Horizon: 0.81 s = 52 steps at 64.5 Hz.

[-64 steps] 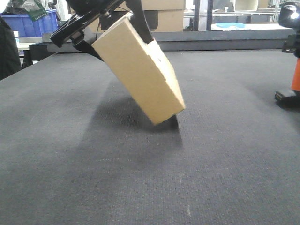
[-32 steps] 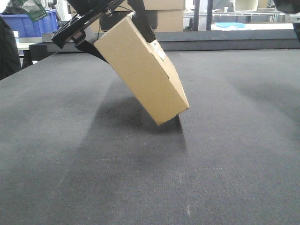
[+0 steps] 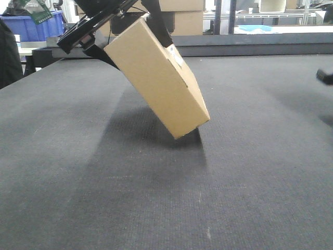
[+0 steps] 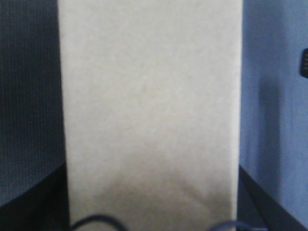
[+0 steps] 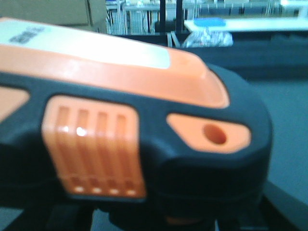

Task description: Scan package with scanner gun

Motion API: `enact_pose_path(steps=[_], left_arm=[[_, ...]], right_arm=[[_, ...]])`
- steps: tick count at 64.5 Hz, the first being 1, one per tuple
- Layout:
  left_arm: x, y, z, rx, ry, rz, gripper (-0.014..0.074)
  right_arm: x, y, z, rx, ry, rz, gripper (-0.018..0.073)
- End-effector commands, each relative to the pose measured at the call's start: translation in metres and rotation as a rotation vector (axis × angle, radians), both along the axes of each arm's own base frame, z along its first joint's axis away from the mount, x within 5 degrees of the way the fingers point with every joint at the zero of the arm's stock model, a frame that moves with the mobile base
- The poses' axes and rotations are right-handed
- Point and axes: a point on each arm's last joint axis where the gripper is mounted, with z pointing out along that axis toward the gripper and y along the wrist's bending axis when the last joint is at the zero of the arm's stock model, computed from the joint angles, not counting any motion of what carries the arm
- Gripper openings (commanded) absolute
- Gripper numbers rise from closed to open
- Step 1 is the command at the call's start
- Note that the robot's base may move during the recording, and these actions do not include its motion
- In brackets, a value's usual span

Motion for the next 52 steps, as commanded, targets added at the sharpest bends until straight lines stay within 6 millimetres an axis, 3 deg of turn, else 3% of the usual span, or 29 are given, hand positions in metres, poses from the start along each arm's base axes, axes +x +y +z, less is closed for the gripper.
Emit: enact_pose_path(steps=[1, 21, 35, 52], left_arm=[[-0.001, -0.003, 0.005, -0.022, -0.010, 0.001, -0.0111], [0.000, -0.003, 0.005, -0.024, -0.013, 0.003, -0.0111], [0.000, -0.002, 0.005, -0.008, -0.020, 0.000, -0.0111], [0.000, -0.002, 0.005, -0.010, -0.026, 0.003, -0.0111]], right_arm=[[0.004, -0.001, 0.002, 0.038, -0.088, -0.009, -0.0162], [0.013, -0.001, -0.018, 0.059, -0.100, -0.009, -0.0162], [0.013, -0.001, -0.020, 0.060, -0.082, -0.010, -0.0162], [0.013, -0.001, -0.030, 0.065, 0.034, -0.013, -0.0162]])
